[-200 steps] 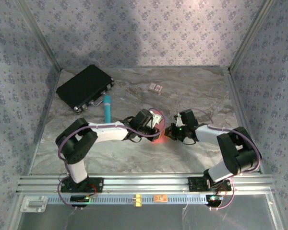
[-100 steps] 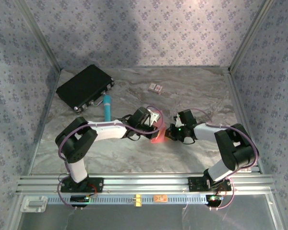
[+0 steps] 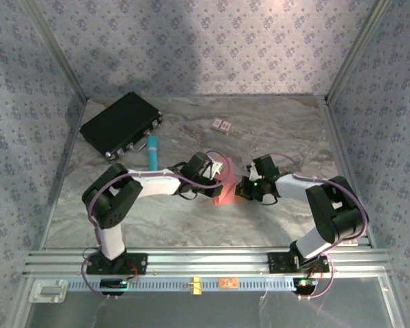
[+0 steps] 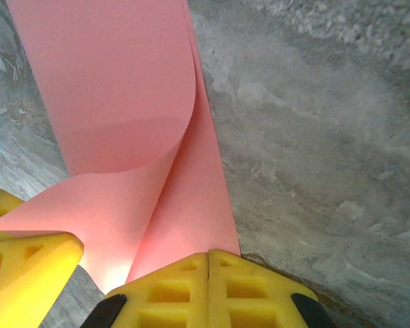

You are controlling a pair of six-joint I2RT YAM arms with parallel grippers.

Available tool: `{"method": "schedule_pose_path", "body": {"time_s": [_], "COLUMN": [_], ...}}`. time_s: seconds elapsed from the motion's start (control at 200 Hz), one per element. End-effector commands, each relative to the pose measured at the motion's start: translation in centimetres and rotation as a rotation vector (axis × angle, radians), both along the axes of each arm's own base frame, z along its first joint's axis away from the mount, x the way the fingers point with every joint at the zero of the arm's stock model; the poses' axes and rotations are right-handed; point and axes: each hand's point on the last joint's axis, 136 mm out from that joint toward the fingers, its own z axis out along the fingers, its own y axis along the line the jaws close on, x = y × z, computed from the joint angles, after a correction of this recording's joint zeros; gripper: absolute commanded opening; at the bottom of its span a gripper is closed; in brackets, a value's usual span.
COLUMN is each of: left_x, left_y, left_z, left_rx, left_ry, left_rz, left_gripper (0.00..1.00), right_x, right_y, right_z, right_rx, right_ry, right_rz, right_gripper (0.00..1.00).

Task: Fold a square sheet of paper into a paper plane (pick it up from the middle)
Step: Fold the triangle a second time at the center of the table.

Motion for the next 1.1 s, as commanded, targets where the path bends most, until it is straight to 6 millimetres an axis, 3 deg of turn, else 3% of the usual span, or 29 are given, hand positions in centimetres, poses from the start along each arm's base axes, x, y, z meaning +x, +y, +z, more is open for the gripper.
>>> {"method": "schedule_pose_path", "body": {"time_s": [0.0,0.205,0.51,0.635,0.845,1.094], "left_x": [0.7,0.8,0.2,0.2,0.2,1.2], "left_y": [-0.3,-0.3,-0.1,-0.3,-0.5,0.2], "left_z": [0.1,-0.4,-1.4,-1.3,-0.9,0.7], "left_rx": [0.005,0.021,0.021,0.013,-0.003,0.003], "left_ry": [-0.007,-0.003,0.028,0.029,0.029,-0.04], "left_rz": [-0.005,-0.014,-0.017,-0.019,-0.02,0.021], "left_gripper": [0.0,0.0,0.0,0.0,0.0,0.0], "right_x": [-1.3,-1.3,-0.5,-0.3,-0.5,-1.6], "right_y": [-1.4,-1.4,1.4,2.2,1.9,-0.2], "right_z": [-1.6,-1.4,1.5,1.8,0.1,-1.3], "right_rx": [-0.086,-0.086,0.04,0.07,0.033,-0.033], "right_ry": [0.063,0.062,-0.008,-0.014,0.017,0.065], "right_rz": [-0.002,-0.002,0.058,0.061,0.046,0.026], "right_gripper": [0.03,0.03,0.05,0.05,0.05,0.04]}}
